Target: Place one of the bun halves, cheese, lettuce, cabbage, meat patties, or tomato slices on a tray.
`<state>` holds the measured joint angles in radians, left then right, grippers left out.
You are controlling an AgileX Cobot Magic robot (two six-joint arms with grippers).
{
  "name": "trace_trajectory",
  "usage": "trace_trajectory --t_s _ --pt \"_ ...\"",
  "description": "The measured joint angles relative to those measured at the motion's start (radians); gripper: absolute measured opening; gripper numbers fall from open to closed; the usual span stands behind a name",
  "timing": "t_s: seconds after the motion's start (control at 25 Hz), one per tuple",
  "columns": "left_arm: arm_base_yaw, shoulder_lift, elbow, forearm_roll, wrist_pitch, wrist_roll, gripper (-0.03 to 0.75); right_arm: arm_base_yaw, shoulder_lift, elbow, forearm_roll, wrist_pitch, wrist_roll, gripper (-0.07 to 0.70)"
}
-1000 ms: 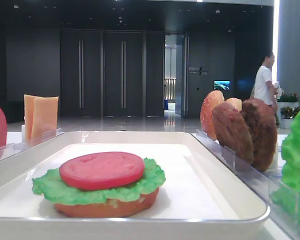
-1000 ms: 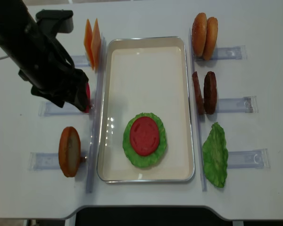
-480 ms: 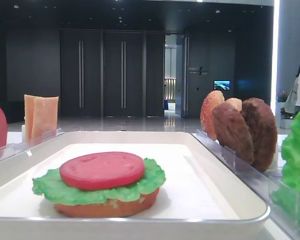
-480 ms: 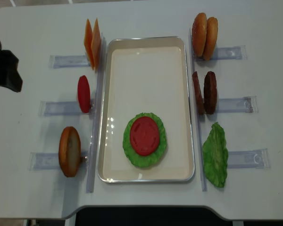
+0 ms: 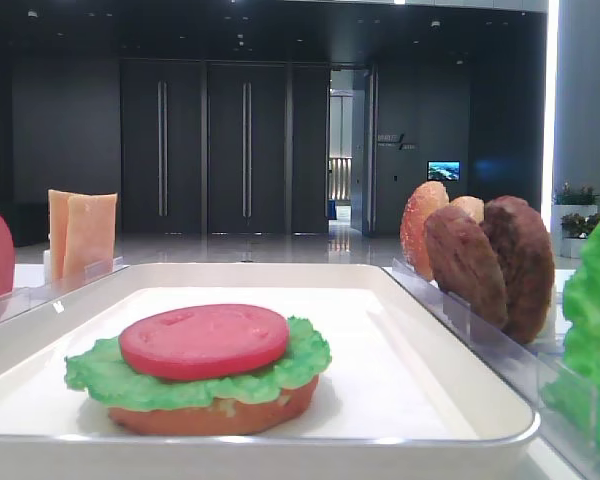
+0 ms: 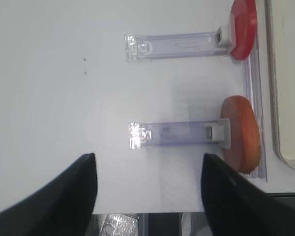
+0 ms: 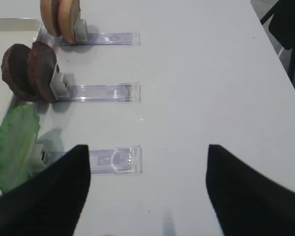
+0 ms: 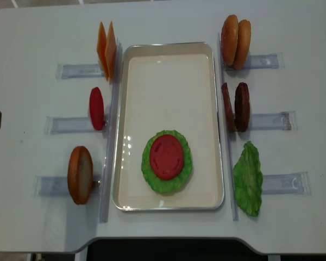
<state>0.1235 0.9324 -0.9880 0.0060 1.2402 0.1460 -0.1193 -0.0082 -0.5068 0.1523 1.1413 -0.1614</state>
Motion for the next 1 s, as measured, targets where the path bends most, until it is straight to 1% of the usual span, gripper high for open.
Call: trace_trajectory --t_s 0.2,0.52,0.64,0.84,0.92,1.0 --pt "0.0 -0.222 0.112 0.026 0.004 0.0 0.506 0.0 0.0 0.0 0.0 0.0 0.0 0.477" --pt "0.0 -0.566 0.295 0.003 0.006 0.0 0.506 0.0 0.0 0.0 0.0 0.0 0.0 0.477" --pt "0.0 -0.667 0.366 -0.031 -0.016 0.0 0.506 0.0 0.0 0.0 0.0 0.0 0.0 0.477" --pt "-0.007 -0.771 0.475 -0.073 -0.066 0.0 0.506 0.0 0.0 0.0 0.0 0.0 0.0 0.477" --pt "-0.023 -0.807 0.499 -0.079 -0.092 0.0 0.506 0.0 0.0 0.0 0.0 0.0 0.0 0.477" --pt "-0.042 -0.835 0.503 -0.08 -0.104 -0.001 0.506 0.0 0.0 0.0 0.0 0.0 0.0 0.477"
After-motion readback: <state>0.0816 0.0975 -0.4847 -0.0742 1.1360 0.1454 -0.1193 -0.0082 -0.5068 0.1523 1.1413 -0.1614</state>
